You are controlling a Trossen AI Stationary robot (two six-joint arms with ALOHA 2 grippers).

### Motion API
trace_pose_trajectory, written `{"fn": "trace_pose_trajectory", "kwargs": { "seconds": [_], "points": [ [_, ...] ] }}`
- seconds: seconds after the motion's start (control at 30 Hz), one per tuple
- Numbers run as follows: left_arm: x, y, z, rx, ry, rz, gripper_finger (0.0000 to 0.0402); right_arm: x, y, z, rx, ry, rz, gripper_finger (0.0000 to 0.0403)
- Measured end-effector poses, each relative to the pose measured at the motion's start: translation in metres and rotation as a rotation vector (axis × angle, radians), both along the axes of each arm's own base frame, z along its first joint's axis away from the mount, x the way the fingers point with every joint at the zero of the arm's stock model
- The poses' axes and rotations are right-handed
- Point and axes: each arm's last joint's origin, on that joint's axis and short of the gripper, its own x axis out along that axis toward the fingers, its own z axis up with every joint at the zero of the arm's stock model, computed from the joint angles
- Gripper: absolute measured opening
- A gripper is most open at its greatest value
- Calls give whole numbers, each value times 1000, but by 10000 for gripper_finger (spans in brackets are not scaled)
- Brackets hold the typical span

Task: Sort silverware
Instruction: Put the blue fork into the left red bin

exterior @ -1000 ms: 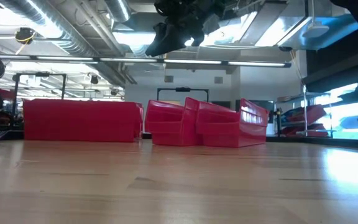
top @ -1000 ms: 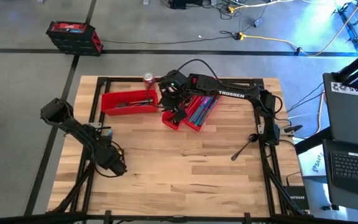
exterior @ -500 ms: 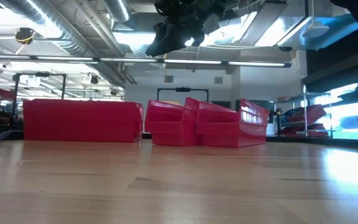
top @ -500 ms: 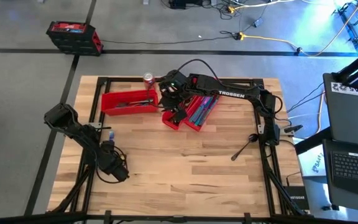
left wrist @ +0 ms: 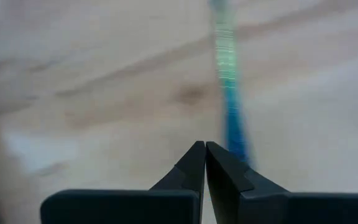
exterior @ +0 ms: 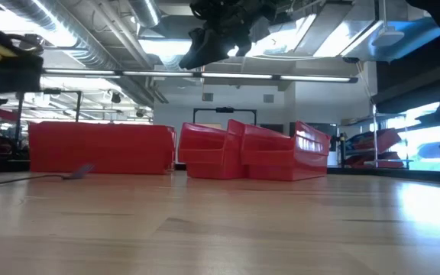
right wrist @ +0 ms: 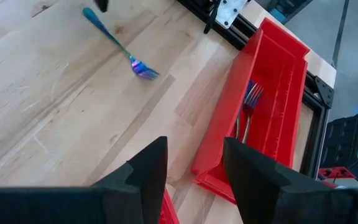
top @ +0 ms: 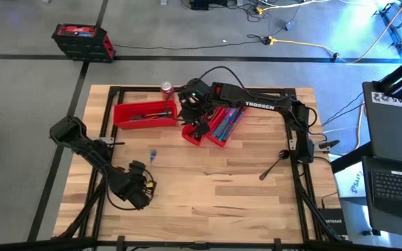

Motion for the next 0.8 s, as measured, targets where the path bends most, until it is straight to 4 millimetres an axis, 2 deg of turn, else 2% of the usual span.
{"fn": "trace_pose_trajectory", "kwargs": {
  "seconds": [0.13,0.27,0.43,0.53,0.67,0.8],
  "points": [
    [1,-1,7,13,3,40,0,0,0,0,2,4,0,142],
    [6,-3,15,52,-34,-8,0,-1,0,-1,4,9,-1,142],
    [8,3,28,94,-59,59,12,-1,0,-1,20,17,-15,142],
    [5,13,40,104,-37,83,37,-1,0,-1,22,18,-17,142],
    [3,27,57,71,-81,87,90,-1,1,-1,23,18,-16,142],
    [2,45,63,44,-79,94,147,-1,1,-1,27,18,-20,142]
  ]
}}
